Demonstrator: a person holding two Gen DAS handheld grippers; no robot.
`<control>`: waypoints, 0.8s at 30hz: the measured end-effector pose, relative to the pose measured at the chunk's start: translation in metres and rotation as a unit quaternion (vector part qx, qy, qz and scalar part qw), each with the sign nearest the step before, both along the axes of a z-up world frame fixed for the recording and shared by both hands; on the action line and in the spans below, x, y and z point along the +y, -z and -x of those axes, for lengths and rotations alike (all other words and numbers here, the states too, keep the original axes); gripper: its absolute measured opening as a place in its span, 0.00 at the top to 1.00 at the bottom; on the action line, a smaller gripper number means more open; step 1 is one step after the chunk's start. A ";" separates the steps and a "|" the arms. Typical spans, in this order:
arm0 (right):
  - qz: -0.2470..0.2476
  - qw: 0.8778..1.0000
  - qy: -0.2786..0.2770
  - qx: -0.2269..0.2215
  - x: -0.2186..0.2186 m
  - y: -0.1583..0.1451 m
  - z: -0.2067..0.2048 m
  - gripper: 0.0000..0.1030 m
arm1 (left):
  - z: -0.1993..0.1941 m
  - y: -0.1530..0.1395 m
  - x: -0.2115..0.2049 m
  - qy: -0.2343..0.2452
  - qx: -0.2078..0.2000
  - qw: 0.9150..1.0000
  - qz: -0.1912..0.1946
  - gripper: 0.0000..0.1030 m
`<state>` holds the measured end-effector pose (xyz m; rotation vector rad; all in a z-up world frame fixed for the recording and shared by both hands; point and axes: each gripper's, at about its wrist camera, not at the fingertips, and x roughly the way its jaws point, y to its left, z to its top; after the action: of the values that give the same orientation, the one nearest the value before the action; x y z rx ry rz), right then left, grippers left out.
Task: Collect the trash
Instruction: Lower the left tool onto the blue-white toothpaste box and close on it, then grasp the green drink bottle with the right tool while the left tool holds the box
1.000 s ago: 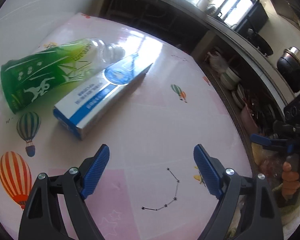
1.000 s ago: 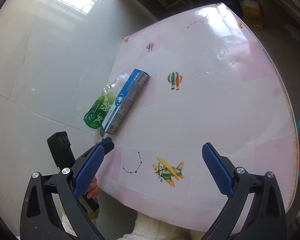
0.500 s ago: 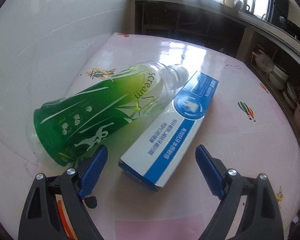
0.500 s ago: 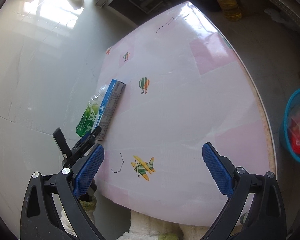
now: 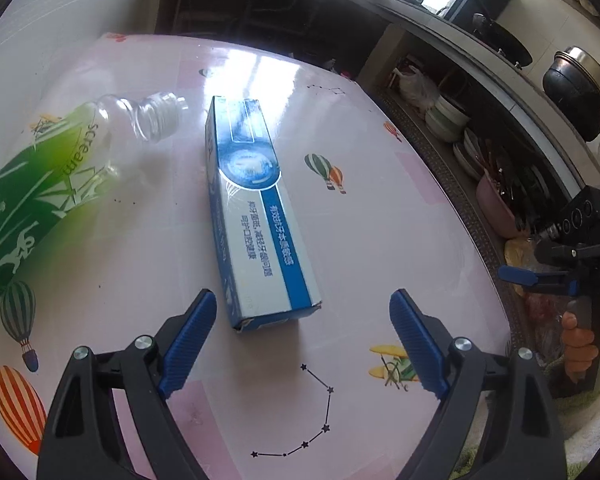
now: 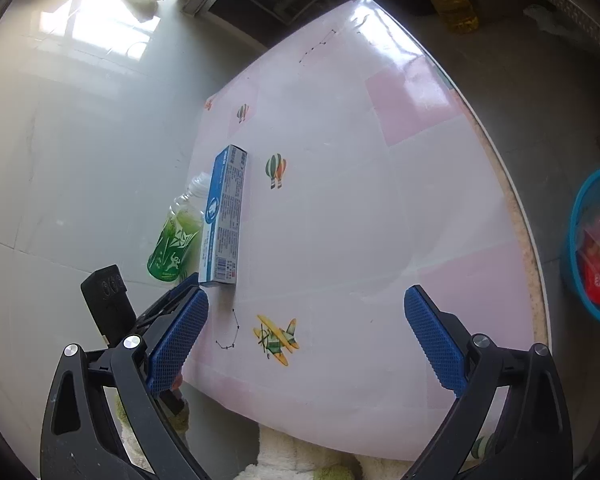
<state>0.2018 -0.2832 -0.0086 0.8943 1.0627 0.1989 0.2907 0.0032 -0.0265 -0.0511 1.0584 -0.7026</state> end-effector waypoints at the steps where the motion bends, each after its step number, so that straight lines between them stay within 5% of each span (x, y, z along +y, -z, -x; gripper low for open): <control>1: 0.000 1.000 0.000 0.000 0.000 0.000 0.000 0.08 | -0.004 -0.001 -0.003 -0.008 -0.002 1.000 -0.004 0.16; 9: 0.001 1.000 0.009 0.002 -0.006 -0.001 0.007 0.08 | -0.051 0.014 -0.032 -0.079 0.006 0.994 -0.076 0.16; 14: 0.008 1.000 0.021 -0.004 -0.015 -0.006 0.018 0.08 | -0.052 0.019 -0.051 -0.072 -0.029 0.987 -0.140 0.49; 24: 0.001 1.000 0.031 -0.004 -0.023 -0.004 0.025 0.08 | 0.003 0.019 -0.051 -0.042 -0.043 0.987 -0.149 0.51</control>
<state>0.1770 -0.3066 -0.0044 0.9224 1.0268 0.1496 0.2879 -0.0477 -0.0453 0.1902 1.0616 -0.4621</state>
